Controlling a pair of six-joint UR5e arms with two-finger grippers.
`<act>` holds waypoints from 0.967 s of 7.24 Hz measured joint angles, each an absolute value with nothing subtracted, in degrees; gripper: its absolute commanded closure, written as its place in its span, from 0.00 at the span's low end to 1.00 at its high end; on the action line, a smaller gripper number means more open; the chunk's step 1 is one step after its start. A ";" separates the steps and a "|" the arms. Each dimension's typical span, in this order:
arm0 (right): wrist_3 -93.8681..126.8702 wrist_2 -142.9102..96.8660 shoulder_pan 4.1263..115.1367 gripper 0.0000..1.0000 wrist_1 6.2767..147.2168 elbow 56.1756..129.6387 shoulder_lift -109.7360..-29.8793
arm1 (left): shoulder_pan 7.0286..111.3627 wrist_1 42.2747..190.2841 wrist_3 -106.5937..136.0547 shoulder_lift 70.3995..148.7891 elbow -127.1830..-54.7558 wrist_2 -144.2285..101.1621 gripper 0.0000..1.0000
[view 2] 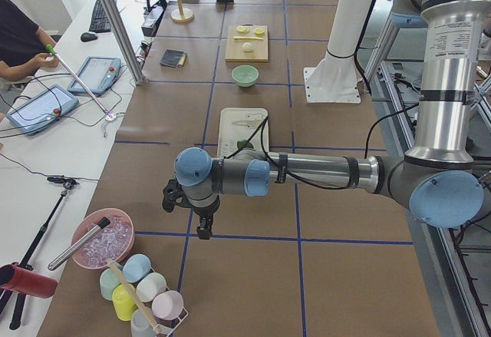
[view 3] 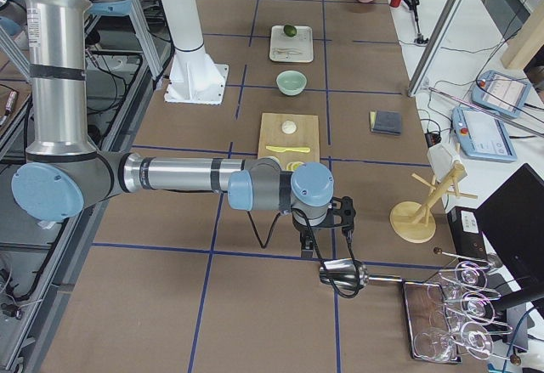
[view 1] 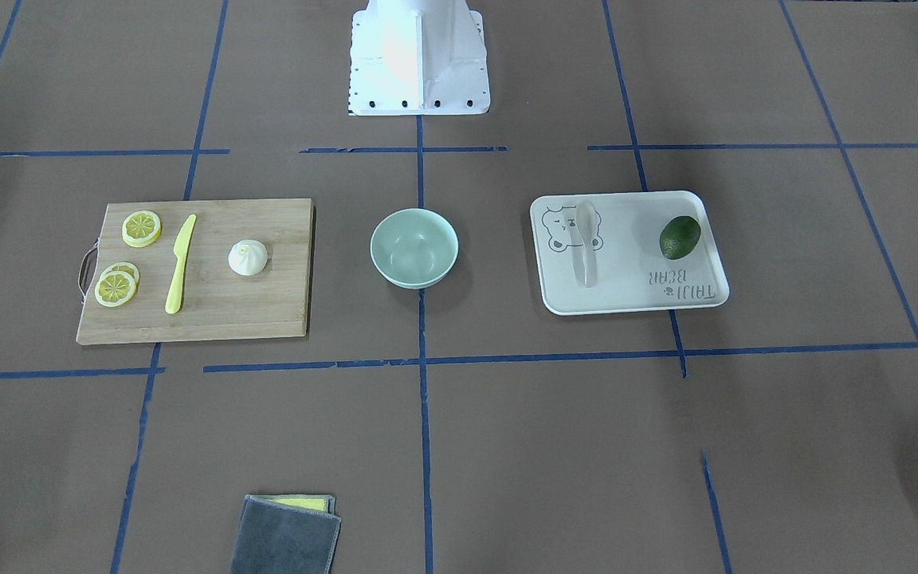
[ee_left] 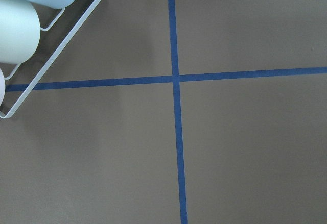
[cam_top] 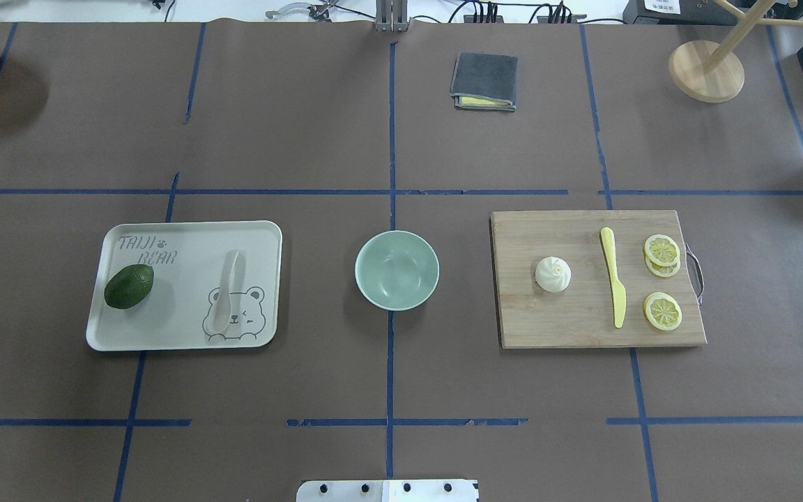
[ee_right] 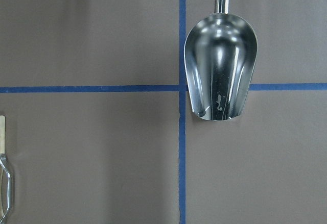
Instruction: Put spoon and bun in bowl
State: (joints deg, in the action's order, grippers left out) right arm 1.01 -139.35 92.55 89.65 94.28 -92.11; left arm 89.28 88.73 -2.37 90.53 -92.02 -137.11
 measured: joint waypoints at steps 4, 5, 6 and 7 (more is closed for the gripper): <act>0.96 -139.16 92.54 0.00 88.99 94.53 -92.25 | 88.50 90.76 -1.99 91.15 -92.71 -137.21 0.00; 1.00 -139.24 92.50 0.00 88.91 94.84 -92.06 | 86.34 93.55 -0.37 91.25 -94.05 -137.24 0.00; 1.08 -139.31 92.47 0.00 88.88 95.32 -91.78 | 82.93 95.82 3.81 91.31 -96.70 -137.18 0.00; 1.12 -139.38 92.47 0.00 88.86 95.72 -91.59 | 79.04 97.55 9.96 91.45 -100.25 -136.66 0.00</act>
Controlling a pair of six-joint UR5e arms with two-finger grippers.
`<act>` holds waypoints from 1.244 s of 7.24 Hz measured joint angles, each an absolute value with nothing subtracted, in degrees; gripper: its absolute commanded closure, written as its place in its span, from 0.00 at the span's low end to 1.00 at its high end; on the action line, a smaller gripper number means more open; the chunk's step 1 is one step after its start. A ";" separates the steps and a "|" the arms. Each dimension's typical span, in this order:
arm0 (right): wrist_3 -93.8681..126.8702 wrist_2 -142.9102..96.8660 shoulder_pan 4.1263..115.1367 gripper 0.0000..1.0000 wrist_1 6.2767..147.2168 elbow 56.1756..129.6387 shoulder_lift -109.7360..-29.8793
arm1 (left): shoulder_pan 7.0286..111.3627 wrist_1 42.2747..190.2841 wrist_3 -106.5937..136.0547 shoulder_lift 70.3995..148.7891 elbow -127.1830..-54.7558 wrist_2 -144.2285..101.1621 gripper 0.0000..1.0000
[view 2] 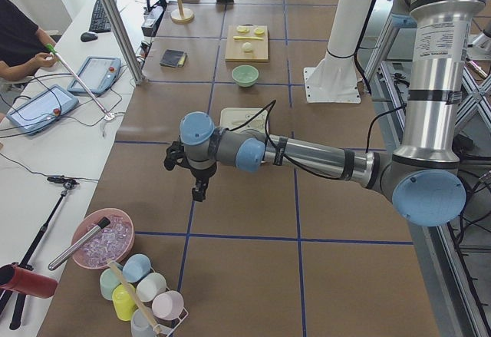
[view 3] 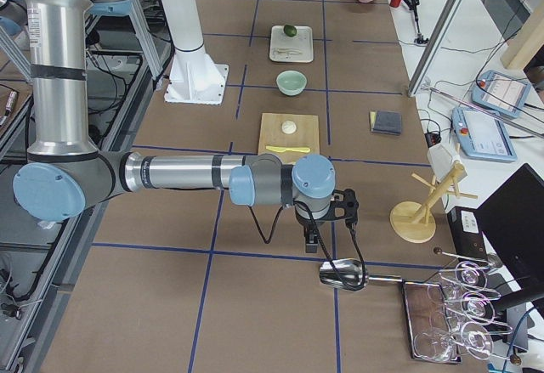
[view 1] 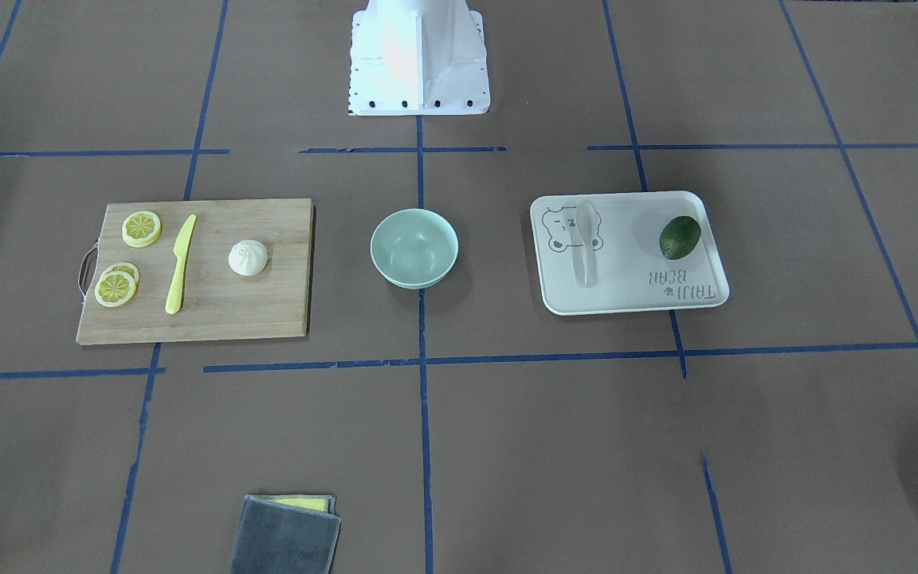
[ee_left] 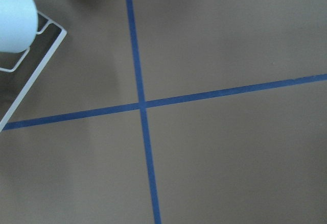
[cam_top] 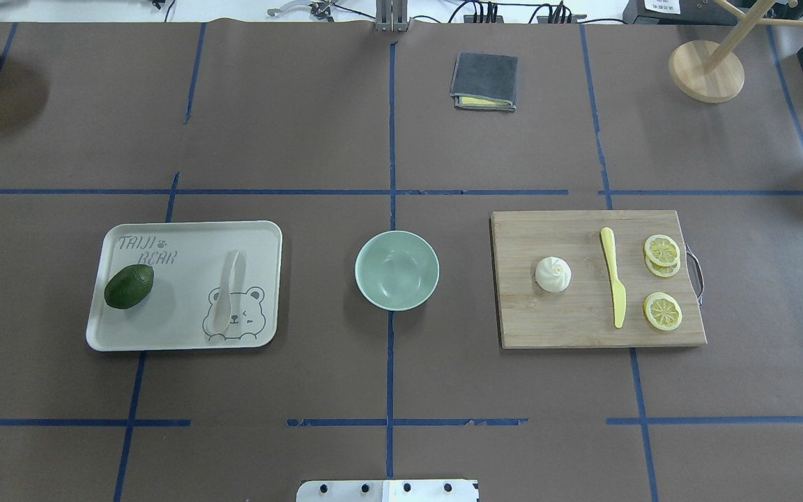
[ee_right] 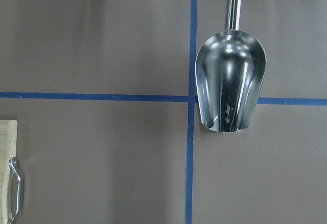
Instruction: Put spoon and bun in bowl
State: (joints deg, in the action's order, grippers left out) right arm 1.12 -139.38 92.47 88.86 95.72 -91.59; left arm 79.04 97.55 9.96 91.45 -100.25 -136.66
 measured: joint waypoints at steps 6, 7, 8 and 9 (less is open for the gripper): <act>1.21 -140.57 92.28 0.00 88.89 96.30 -90.36 | 52.47 104.09 48.19 98.27 -111.18 -125.05 0.00; 1.90 -140.97 92.21 0.00 88.84 96.33 -90.43 | 47.89 105.77 55.20 100.20 -110.05 -122.09 0.02; 3.74 -141.51 91.83 0.00 88.80 96.87 -90.39 | 43.97 106.83 60.83 102.68 -108.09 -118.78 0.04; 6.58 -141.80 90.80 0.00 88.78 98.30 -90.28 | 40.75 107.29 64.87 105.12 -105.78 -115.86 0.07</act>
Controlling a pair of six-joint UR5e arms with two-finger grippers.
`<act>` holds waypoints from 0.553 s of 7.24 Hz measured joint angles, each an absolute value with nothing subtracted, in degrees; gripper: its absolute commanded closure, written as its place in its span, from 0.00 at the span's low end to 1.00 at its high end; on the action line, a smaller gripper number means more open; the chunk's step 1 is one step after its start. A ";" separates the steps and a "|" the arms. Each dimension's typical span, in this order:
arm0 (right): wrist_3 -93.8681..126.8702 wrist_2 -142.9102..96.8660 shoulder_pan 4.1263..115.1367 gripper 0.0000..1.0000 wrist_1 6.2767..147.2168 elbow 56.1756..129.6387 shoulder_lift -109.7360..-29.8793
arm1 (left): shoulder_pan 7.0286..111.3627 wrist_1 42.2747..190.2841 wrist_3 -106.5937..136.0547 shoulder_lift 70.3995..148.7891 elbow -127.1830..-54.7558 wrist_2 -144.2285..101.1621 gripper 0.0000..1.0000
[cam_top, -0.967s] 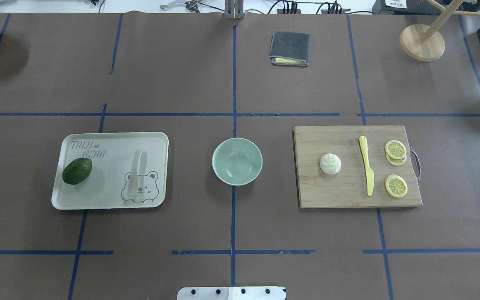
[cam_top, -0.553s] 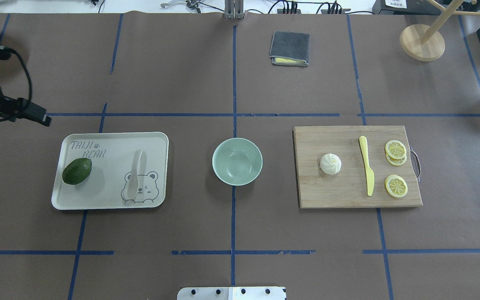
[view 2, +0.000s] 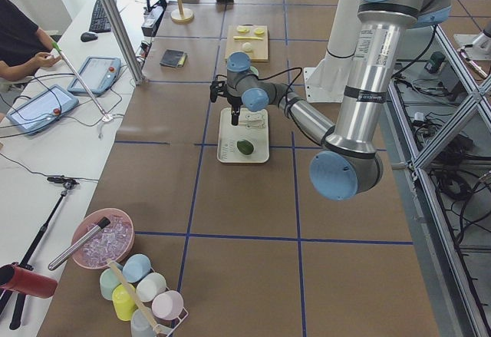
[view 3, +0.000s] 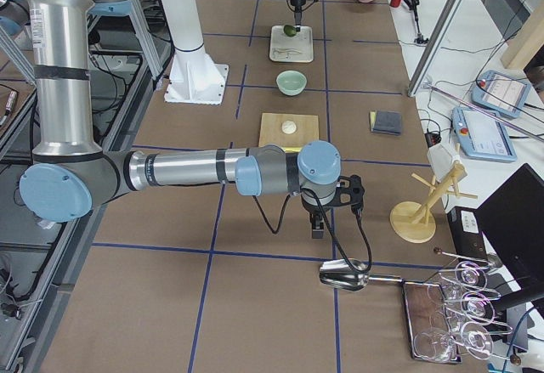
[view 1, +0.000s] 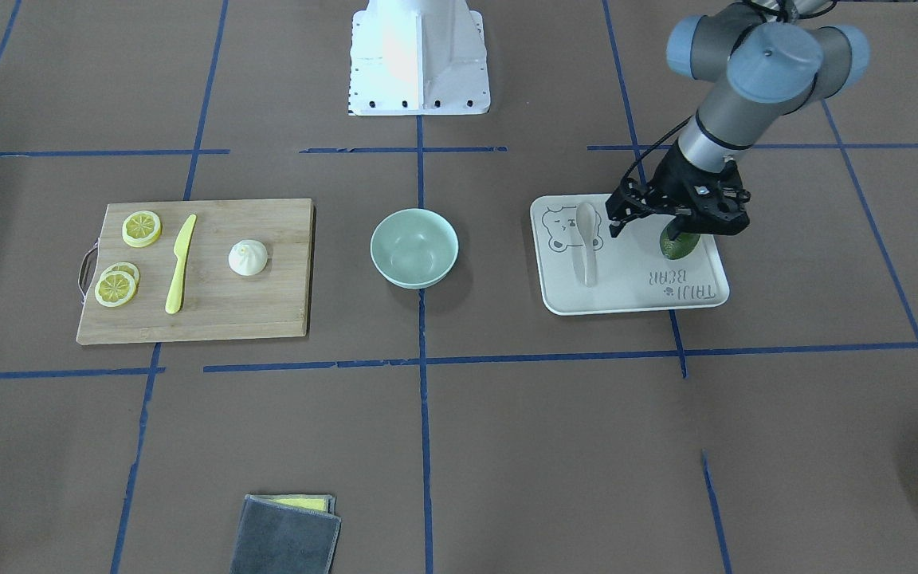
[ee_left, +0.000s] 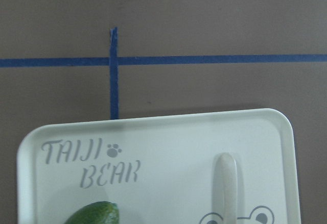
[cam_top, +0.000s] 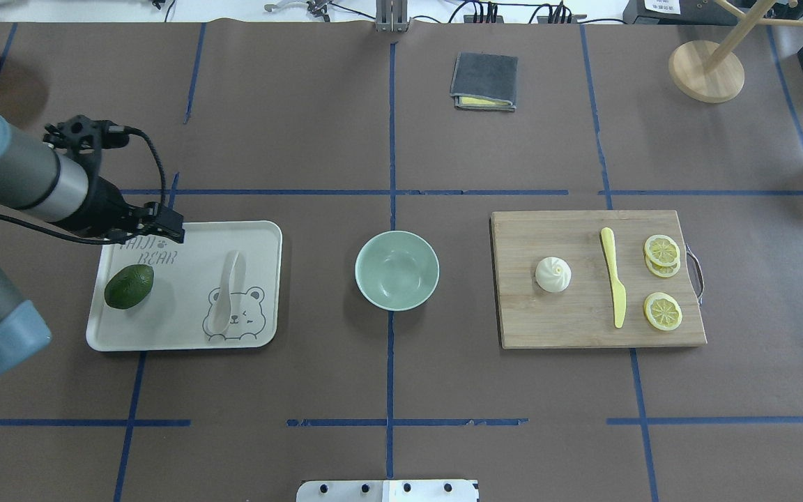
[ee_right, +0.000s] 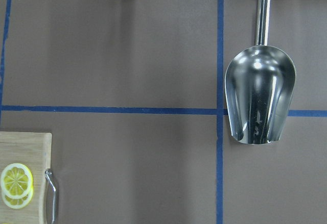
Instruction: Put spoon and bun in bowl
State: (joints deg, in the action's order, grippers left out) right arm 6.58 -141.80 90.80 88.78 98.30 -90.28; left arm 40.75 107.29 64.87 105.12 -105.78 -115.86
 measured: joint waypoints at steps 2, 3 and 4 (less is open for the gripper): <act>14.04 -141.94 87.41 0.00 88.77 102.60 -90.00 | 36.93 107.54 67.85 107.62 -102.44 -111.61 0.11; 17.18 -141.95 85.89 0.00 88.77 104.51 -89.93 | 36.17 107.59 68.08 107.97 -101.48 -110.60 0.14; 19.69 -141.93 84.69 0.00 88.77 105.98 -89.74 | 35.62 107.63 68.11 108.16 -100.56 -110.17 0.17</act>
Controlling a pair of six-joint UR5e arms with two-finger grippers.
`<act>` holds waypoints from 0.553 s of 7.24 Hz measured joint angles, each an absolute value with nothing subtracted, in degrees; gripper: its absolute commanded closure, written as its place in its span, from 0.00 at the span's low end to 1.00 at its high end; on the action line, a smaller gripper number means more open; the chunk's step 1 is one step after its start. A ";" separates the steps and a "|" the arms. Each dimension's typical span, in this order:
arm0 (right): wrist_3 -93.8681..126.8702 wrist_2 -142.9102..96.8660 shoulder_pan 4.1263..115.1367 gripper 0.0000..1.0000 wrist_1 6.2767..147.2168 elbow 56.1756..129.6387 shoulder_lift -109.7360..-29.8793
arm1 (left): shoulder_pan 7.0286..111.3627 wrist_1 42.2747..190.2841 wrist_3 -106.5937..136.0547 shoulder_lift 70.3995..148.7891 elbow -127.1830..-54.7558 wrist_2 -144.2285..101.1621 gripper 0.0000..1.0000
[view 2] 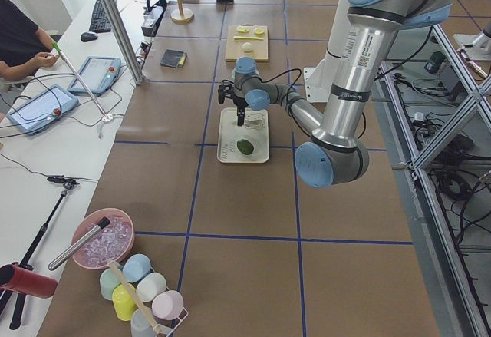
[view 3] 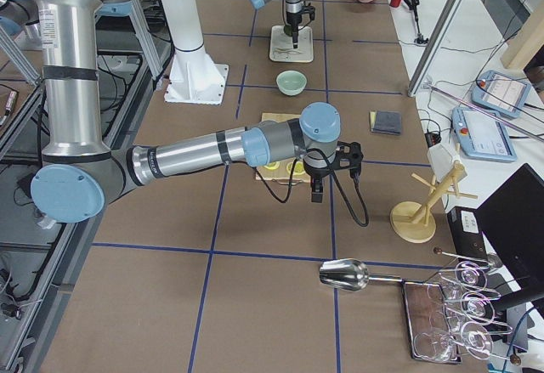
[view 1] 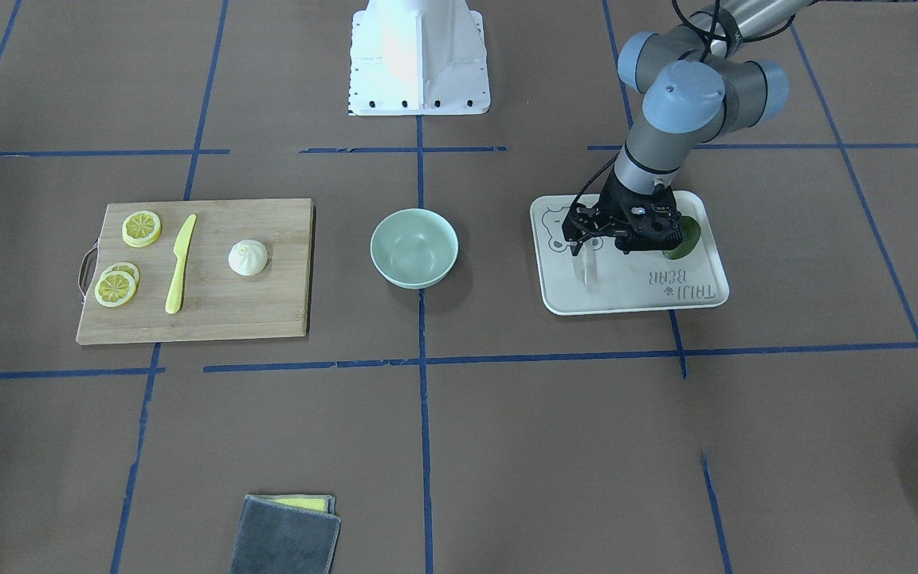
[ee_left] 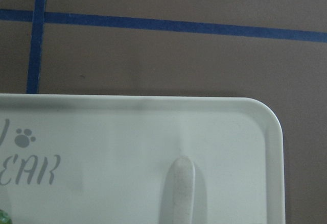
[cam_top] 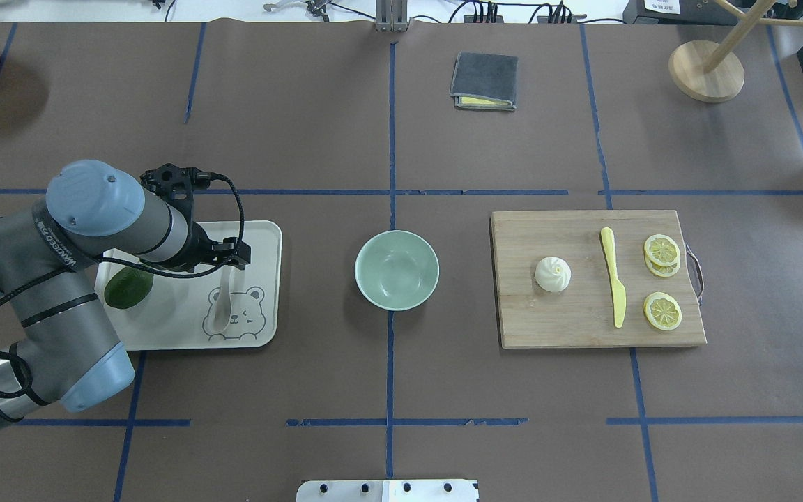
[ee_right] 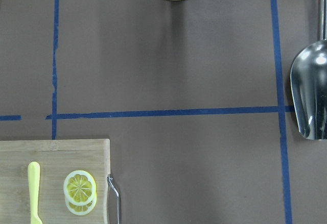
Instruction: Put spoon and bun in bowl
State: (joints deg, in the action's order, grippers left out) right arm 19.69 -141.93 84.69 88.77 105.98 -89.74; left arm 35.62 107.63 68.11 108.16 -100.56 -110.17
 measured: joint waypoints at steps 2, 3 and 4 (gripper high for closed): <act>23.48 -141.90 83.06 0.00 88.77 107.73 -89.07 | 34.36 107.66 68.12 108.60 -99.32 -109.98 0.26; 24.57 -141.88 82.55 0.00 88.77 108.13 -88.86 | 33.88 107.66 68.14 108.80 -99.02 -109.96 0.32; 25.16 -141.86 82.25 0.00 88.77 108.29 -88.70 | 33.49 107.67 68.17 108.99 -98.76 -109.95 0.38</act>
